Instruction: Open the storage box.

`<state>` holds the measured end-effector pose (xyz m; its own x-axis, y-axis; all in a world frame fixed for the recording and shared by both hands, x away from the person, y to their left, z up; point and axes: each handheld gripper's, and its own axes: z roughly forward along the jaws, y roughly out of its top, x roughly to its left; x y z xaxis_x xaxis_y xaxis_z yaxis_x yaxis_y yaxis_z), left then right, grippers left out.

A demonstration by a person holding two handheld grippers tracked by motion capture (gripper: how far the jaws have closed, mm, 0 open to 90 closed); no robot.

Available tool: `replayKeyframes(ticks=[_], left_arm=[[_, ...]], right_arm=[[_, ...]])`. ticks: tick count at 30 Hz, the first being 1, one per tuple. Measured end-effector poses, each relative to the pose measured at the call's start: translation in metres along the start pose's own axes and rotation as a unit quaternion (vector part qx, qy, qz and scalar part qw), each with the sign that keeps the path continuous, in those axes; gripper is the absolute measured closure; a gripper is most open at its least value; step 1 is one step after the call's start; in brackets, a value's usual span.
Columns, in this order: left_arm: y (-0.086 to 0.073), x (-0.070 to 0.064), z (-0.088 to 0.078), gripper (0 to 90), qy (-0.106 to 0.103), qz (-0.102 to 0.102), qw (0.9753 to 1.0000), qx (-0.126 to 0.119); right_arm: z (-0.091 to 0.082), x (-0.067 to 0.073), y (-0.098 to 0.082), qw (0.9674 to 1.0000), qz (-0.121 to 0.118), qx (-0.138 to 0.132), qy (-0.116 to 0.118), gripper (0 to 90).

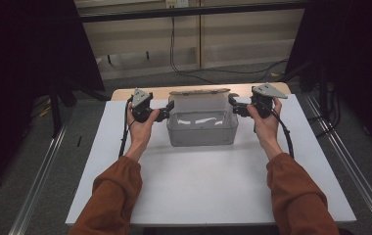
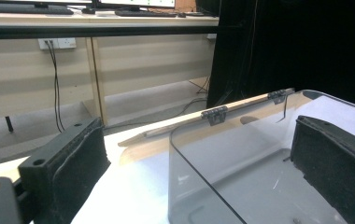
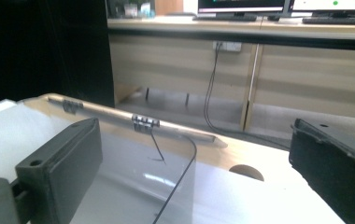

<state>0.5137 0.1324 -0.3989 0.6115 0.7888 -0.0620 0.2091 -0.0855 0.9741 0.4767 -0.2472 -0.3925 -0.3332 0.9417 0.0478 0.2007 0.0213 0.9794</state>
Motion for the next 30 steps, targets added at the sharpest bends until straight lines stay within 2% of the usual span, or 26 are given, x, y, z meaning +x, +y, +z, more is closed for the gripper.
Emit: replayKeyframes(ticks=[4,9,13,14,17,19,21,24,26,30], left_arm=[[0.001,-0.001,-0.011,4.0,0.0,0.008,1.0,-0.001],[-0.001,-0.001,-0.024,4.3,-0.001,0.015,0.9998,-0.014],[-0.007,-0.002,-0.033,4.2,-0.002,0.009,0.9998,-0.019],[-0.008,-0.003,-0.035,4.3,-0.004,0.001,0.9998,-0.02],[-0.011,-0.004,-0.042,4.3,-0.004,-0.003,0.9998,-0.019],[-0.014,-0.006,-0.047,4.3,-0.001,-0.02,0.9996,-0.019],[-0.017,-0.01,-0.052,4.7,0.004,-0.009,0.9997,-0.023],[-0.018,-0.014,-0.058,4.7,-0.002,-0.013,0.9995,-0.028],[-0.019,-0.016,-0.062,4.7,-0.003,-0.02,0.9993,-0.033],[-0.02,-0.019,-0.07,4.7,0.003,0.003,0.9996,-0.028]], right_arm=[[-0.01,-0.003,-0.002,1.0,0.0,-0.005,-0.004,2.2],[-0.022,-0.006,-0.006,0.9998,-0.01,-0.002,-0.015,2.0],[-0.032,-0.008,-0.009,0.9996,-0.018,-0.002,-0.022,1.4],[-0.034,-0.009,-0.009,0.9997,-0.015,-0.003,-0.021,0.7],[-0.041,-0.008,-0.01,0.9996,-0.012,-0.008,-0.023,0.1],[-0.044,-0.006,-0.01,0.9996,-0.015,-0.009,-0.023,0.1],[-0.048,-0.004,-0.011,0.9996,-0.015,-0.009,-0.022,0.1],[-0.054,0.001,-0.01,0.9998,-0.008,-0.013,-0.012,0.1],[-0.059,0.004,-0.009,0.9996,-0.015,-0.017,-0.014,0.1],[-0.071,0.008,-0.013,0.9995,-0.018,-0.02,-0.014,0.0]])
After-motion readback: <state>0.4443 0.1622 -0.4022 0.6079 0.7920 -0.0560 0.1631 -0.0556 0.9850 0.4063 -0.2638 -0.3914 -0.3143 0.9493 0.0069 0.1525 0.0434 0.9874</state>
